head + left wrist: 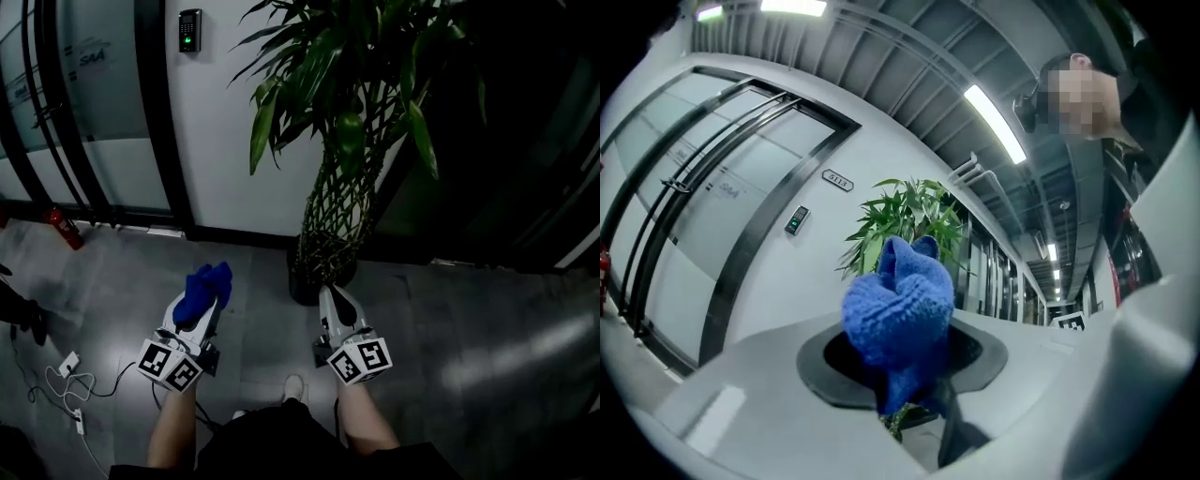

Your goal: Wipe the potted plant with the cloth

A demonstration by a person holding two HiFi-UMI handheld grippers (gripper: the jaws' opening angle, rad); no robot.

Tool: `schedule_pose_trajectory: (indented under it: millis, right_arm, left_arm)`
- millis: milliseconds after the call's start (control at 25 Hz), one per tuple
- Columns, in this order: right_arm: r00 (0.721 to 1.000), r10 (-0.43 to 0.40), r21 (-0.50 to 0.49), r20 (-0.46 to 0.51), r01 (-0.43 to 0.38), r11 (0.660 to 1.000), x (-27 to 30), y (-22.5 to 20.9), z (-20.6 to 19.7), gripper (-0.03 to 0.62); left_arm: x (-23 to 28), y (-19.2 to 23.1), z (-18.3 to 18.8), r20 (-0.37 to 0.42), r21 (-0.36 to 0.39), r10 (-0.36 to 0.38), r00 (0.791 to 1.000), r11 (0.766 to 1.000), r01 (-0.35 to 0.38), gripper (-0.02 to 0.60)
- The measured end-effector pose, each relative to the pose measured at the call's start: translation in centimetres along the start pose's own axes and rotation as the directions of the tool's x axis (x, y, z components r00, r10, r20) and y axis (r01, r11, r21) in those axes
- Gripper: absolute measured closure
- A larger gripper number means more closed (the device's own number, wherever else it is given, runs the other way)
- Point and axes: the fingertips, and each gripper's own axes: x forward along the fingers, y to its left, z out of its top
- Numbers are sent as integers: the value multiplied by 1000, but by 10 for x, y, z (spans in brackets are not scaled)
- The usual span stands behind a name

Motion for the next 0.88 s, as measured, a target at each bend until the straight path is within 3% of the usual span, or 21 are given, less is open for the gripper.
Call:
schedule_pose_trajectory:
  millis: [120,280,560,880]
  right_arm:
    - [999,-48,58,15,47,997,-19,15,1,591]
    - [998,-65,56,-15,66,996,-47,38,-2,591]
    - [996,-91,-11,14,91,996,-83,20,27,591]
    - [994,-107,-80,31,109,991,-136,-21,50,591]
  left_arm:
    - [-22,2,-1,-23,-7,-30,999,1000,29,431]
    - [-57,5,-4,-22,-113,-10,1000,994,7,431]
    - [-63,-25,0,-19,-59,5,1000,998,-6,431]
    - [-38,-88,-20,-2,-49,-63,998,997,63,431]
